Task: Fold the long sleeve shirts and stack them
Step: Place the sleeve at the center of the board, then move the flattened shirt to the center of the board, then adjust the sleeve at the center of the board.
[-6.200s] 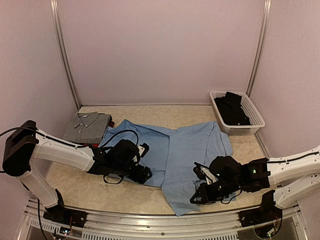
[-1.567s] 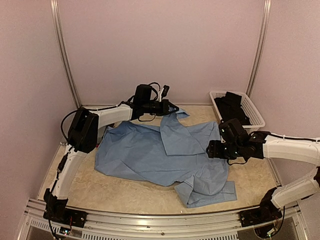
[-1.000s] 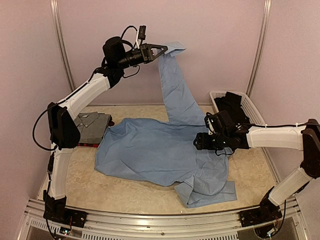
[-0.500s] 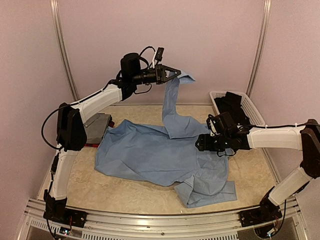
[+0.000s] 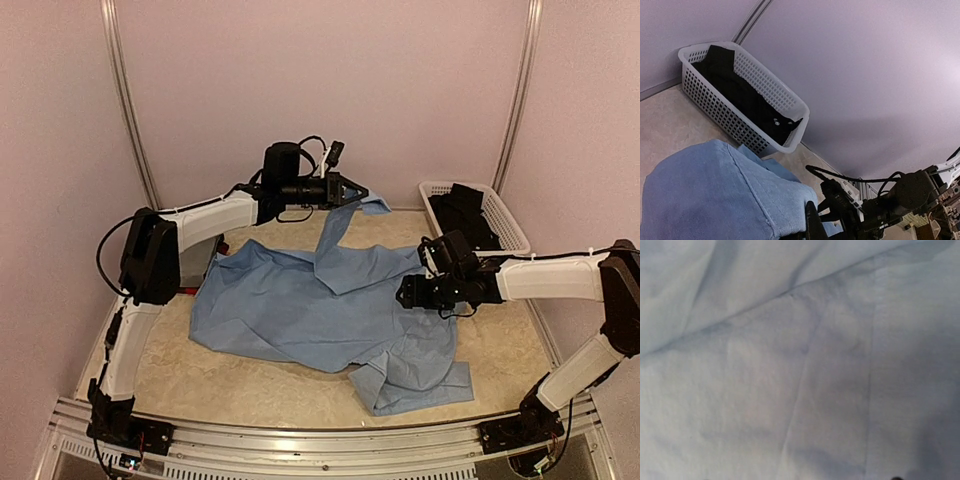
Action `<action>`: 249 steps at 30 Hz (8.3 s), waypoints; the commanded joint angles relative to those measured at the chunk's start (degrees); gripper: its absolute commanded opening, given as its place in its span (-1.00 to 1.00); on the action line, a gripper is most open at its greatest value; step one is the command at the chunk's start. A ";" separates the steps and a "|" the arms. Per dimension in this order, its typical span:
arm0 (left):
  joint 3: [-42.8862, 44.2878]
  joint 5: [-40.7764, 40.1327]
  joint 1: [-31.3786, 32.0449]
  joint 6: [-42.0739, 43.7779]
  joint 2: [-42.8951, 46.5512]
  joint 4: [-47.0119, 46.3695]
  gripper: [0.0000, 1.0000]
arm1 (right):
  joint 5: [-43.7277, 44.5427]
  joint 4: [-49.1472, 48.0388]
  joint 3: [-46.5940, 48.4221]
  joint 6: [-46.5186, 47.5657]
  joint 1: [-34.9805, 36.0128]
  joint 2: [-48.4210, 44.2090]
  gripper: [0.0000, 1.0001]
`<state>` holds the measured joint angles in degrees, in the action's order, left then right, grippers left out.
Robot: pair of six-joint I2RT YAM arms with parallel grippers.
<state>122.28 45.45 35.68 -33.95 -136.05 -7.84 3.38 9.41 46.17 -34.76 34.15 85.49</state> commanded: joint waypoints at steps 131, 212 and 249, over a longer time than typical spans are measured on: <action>-78.86 -43.99 21.27 8.44 53.75 1.29 0.92 | -6.42 15.59 -15.84 -12.47 40.83 -35.42 0.50; -69.50 -50.12 43.63 22.69 30.89 -20.08 0.87 | -31.57 18.10 5.01 17.52 5.39 -1.70 -0.53; -27.77 -49.60 47.91 77.93 6.79 20.08 0.57 | -37.91 22.02 0.44 19.72 -7.92 -14.02 0.16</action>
<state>90.74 -1.65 84.66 40.75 -126.06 6.66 -33.12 32.88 47.72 -15.64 27.11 71.40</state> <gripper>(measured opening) 0.843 0.584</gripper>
